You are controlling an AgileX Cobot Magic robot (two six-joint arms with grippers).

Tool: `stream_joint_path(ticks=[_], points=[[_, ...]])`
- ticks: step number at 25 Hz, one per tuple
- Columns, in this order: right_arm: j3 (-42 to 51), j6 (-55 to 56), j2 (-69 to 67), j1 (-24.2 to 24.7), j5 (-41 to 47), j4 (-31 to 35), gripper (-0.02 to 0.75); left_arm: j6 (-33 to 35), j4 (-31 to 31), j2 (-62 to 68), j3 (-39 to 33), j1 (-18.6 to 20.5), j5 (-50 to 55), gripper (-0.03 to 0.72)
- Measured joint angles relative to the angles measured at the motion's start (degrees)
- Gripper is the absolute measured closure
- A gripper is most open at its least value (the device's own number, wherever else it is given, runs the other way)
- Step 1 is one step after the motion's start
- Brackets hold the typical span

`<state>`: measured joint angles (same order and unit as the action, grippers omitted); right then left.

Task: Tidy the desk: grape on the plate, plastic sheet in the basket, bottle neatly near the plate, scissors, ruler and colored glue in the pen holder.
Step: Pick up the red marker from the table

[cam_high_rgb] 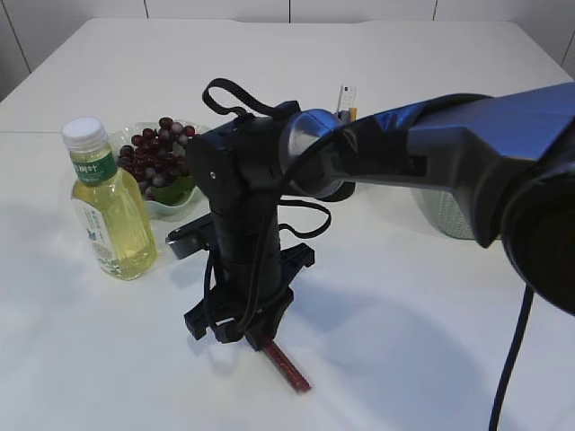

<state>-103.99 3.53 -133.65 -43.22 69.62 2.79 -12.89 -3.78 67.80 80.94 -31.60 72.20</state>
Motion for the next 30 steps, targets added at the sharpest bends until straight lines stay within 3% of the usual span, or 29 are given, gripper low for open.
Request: stream_joint_path(ticks=[19,26,30], points=[[0.58,0.00,5.98,0.00,0.00,-0.11,0.575,0.00,-0.38,0.00,0.00,0.00,0.00,0.399],[12.33,-1.56,14.82,0.00,-0.31,-1.98,0.575,0.00,-0.38,0.00,0.00,0.00,0.00,0.399],[22.99,-1.68,23.09,0.00,-9.01,-2.79,0.575,0.00,-0.38,0.00,0.00,0.00,0.00,0.399]])
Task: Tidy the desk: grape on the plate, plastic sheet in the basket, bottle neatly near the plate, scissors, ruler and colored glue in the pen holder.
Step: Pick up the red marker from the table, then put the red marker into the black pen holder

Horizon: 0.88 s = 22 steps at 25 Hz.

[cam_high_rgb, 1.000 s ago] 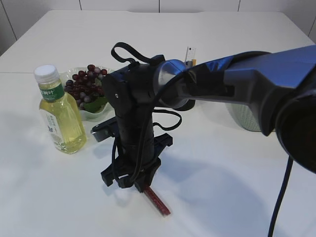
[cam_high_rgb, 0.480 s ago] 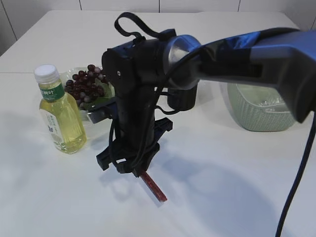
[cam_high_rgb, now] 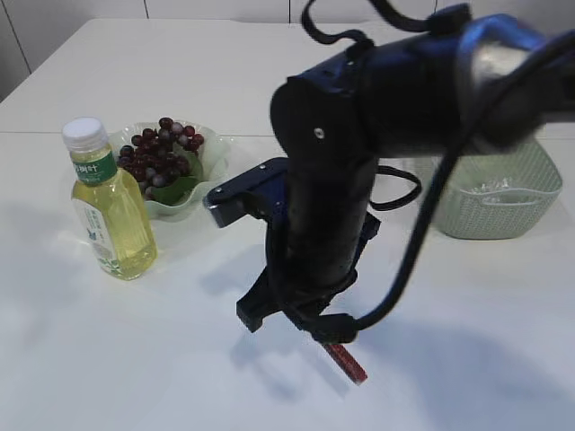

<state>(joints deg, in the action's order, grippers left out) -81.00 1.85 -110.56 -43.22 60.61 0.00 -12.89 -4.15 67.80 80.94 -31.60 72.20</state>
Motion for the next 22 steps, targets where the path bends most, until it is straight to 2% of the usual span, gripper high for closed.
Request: stream_joint_path(ticks=[4,10,17,22], points=[[8.54,-0.11,6.91,0.00,-11.24,-1.35,0.576,0.00,0.00,0.00,0.00,0.00,0.00,0.399],[9.77,4.74,9.66,1.15,-22.22,-8.96,0.576,0.00,-0.09,0.00,0.00,0.00,0.00,0.399],[8.43,9.30,9.66,8.74,-34.83,-16.10,0.576,0.00,-0.22,0.08,0.00,0.00,-0.60,0.399],[5.40,9.45,9.66,14.34,-44.72,-17.71,0.577,0.00,-0.22,0.51,0.00,0.00,-1.68,0.407]])
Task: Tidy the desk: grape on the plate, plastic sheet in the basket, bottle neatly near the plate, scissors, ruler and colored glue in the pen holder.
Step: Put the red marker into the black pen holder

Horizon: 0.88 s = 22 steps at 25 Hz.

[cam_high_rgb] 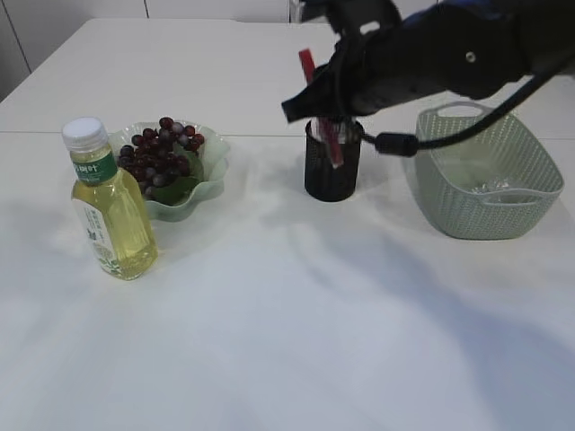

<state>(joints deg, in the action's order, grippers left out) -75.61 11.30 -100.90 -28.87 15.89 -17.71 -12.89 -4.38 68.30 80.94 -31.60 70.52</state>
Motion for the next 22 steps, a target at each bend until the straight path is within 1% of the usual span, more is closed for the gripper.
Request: stream_joint_path(ticks=[2,6,14,17,22], points=[[-2.29,0.10,-0.73,2.93,-3.22,-0.26,0.577,0.00,-0.04,0.12,0.00,0.00,-0.11,0.409],[-7.97,0.10,-4.54,7.09,-6.95,-0.45,0.577,0.00,-0.13,0.23,0.00,0.00,-0.46,0.411],[-17.70,0.10,-15.06,8.84,-13.31,-0.59,0.577,0.00,-0.17,0.90,0.00,0.00,-0.44,0.429],[-18.83,0.10,-17.95,9.46,-15.19,-0.64,0.577,0.00,-0.17,0.90,0.00,0.00,-0.44,0.430],[-18.83,0.10,-20.23,9.89,-15.19,-0.73,0.577,0.00,-0.17,0.90,0.00,0.00,-0.44,0.430]])
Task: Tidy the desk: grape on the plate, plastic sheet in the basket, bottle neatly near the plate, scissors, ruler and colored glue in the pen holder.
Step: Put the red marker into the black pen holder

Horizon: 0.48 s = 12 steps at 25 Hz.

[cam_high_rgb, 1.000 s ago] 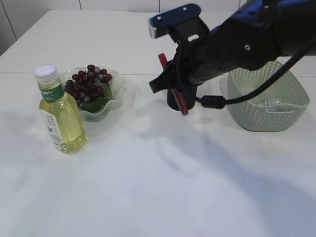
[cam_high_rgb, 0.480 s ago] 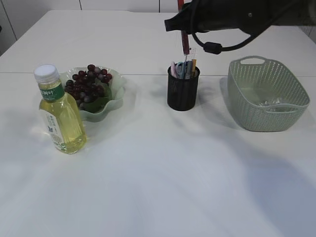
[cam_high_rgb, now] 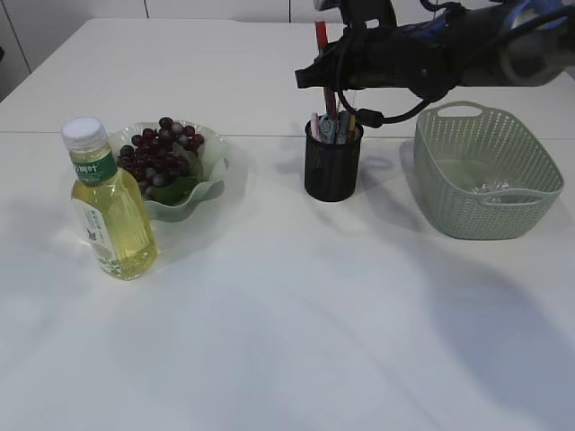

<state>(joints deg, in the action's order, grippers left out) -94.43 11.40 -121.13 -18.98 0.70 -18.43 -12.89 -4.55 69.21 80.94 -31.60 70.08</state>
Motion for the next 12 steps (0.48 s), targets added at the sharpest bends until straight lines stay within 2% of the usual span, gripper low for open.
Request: stream_joint_path(ticks=[6,12], points=[[-0.08,0.00,-0.26,0.00,0.25,-0.04,0.577,0.00,-0.09,0.00,0.00,0.00,0.00,0.439],[-0.08,0.00,-0.26,0.00,4.50,-0.04,0.577,0.00,-0.45,0.00,0.00,0.00,0.00,0.442]])
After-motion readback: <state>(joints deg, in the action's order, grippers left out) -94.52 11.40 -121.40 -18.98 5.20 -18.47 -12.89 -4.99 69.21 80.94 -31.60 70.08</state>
